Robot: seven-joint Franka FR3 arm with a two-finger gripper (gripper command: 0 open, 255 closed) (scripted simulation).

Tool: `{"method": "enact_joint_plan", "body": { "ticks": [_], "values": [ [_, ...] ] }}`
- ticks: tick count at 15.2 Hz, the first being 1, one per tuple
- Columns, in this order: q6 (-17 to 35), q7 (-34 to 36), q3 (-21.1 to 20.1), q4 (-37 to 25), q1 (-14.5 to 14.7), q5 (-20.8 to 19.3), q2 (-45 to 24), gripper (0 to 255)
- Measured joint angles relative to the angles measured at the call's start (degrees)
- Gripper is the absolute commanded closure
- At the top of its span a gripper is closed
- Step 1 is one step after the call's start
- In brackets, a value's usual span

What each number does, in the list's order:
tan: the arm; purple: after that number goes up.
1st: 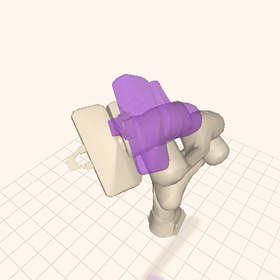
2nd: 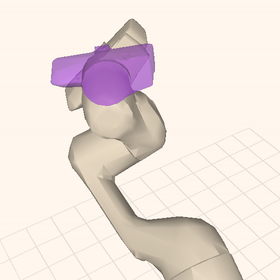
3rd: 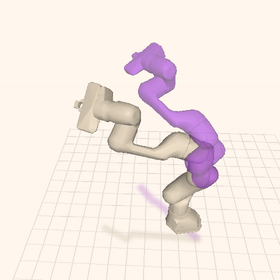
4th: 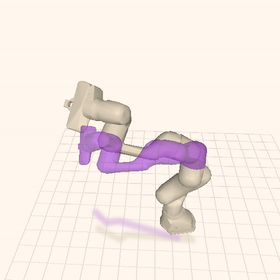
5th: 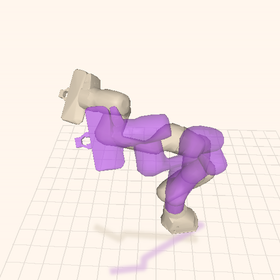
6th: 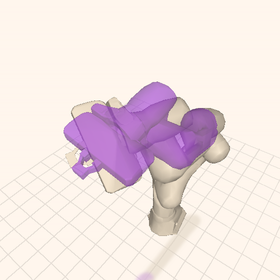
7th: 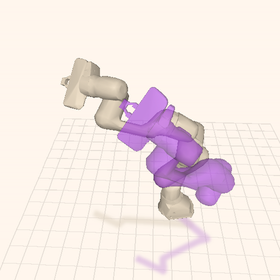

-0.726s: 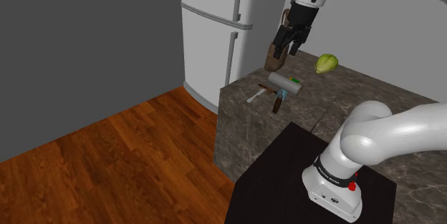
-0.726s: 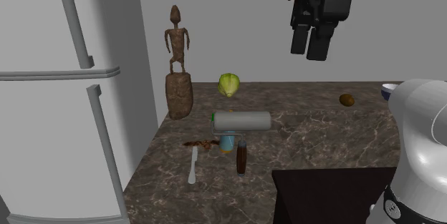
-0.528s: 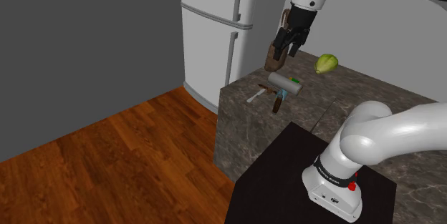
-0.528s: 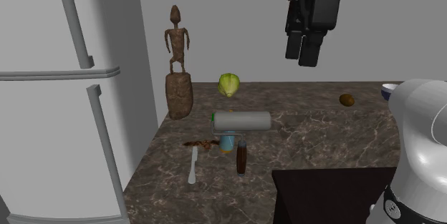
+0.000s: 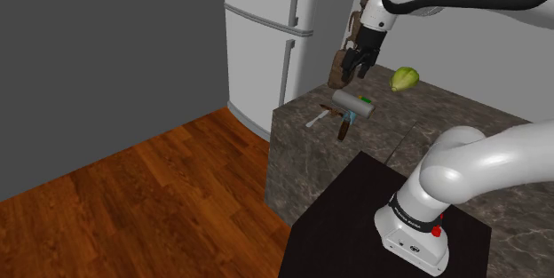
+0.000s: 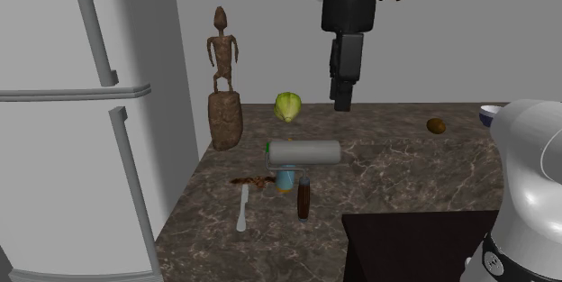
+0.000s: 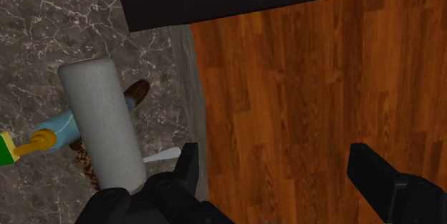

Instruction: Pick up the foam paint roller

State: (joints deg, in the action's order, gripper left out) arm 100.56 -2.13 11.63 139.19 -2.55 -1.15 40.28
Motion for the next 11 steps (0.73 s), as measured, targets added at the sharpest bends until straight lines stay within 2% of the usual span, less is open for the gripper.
{"method": "enact_joint_plan", "body": {
  "ticks": [6, 11],
  "values": [
    [7.0, -7.97, 7.79, 0.83, -1.54, -1.78, -7.56, 0],
    [12.34, -14.64, 13.88, -0.84, -1.66, -1.04, -16.02, 0]
  ]
}}
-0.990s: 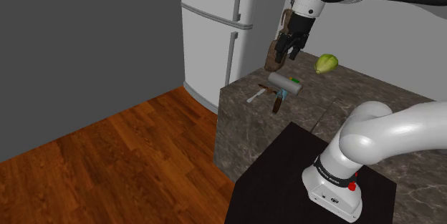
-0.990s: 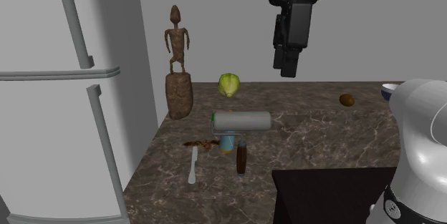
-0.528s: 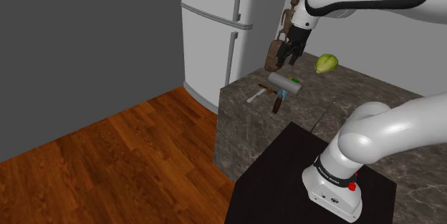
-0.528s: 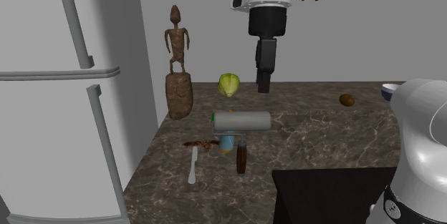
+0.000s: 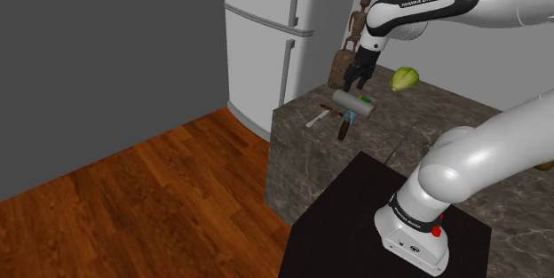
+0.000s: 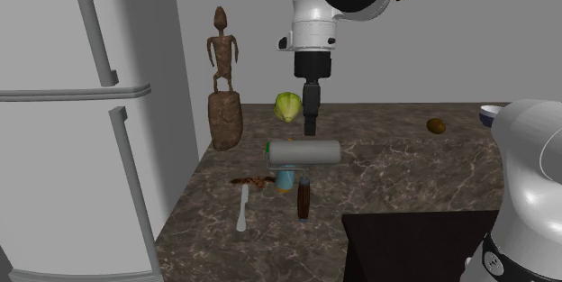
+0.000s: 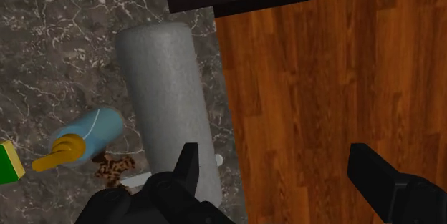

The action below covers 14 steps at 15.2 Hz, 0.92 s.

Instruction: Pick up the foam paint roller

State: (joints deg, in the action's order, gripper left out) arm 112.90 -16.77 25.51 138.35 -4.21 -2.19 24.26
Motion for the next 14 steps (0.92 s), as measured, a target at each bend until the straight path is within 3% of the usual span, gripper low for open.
{"method": "enact_joint_plan", "body": {
  "ticks": [6, 14],
  "values": [
    [4.91, -9.78, 7.08, -4.1, 0.21, 3.99, -11.77, 0],
    [10.77, -13.06, 8.48, -1.78, 0.6, 6.68, -16.32, 0]
  ]
}}
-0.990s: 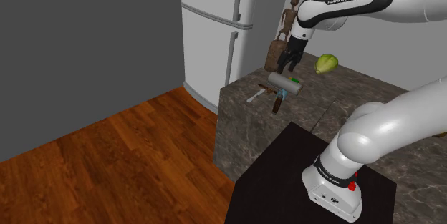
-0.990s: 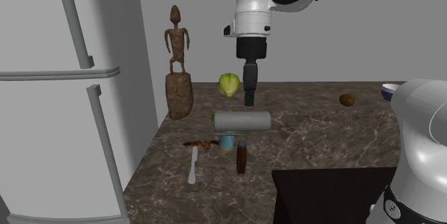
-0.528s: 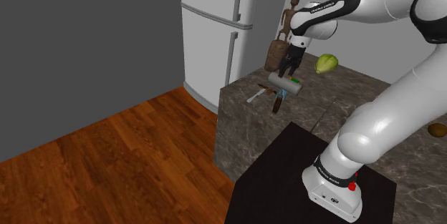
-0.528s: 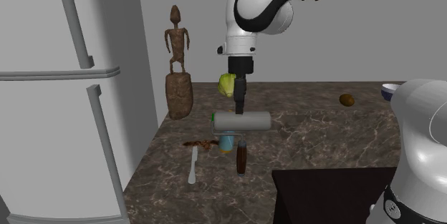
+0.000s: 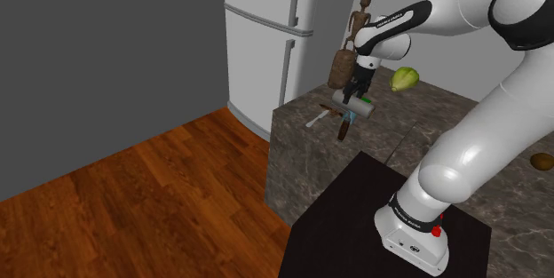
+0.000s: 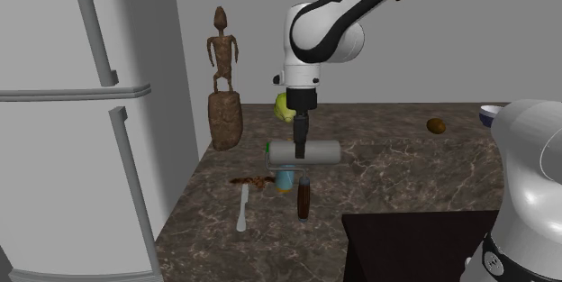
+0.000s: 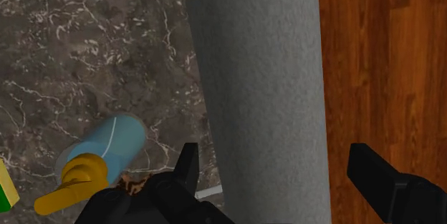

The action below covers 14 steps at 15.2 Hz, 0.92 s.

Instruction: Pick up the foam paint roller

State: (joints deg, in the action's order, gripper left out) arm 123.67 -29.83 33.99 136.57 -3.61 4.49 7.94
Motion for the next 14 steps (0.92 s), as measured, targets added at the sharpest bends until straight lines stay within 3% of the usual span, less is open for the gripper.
{"method": "enact_joint_plan", "body": {
  "ticks": [1, 14],
  "values": [
    [0.27, -0.09, 0.04, 0.22, -0.01, 0.04, -0.06, 255],
    [-0.96, 0.38, -0.07, -0.32, -0.17, -0.57, 0.81, 255]
  ]
}}
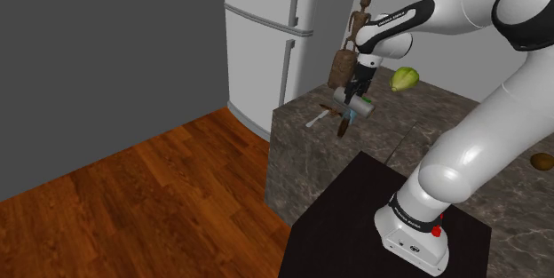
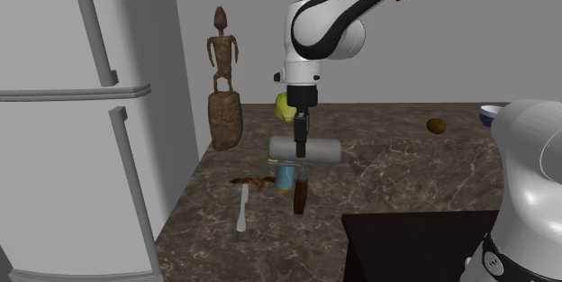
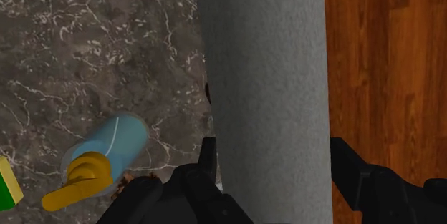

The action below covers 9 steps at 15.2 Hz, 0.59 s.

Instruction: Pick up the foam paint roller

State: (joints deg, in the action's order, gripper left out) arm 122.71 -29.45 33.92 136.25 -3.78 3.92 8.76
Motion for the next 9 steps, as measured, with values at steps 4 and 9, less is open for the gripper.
{"method": "enact_joint_plan", "body": {
  "ticks": [4, 9],
  "values": [
    [-3.16, 1.5, -0.59, -1.54, -0.14, -1.22, 2.01, 255],
    [-7.01, 2.75, -1.14, -3.69, -0.38, -2.35, 4.04, 255]
  ]
}}
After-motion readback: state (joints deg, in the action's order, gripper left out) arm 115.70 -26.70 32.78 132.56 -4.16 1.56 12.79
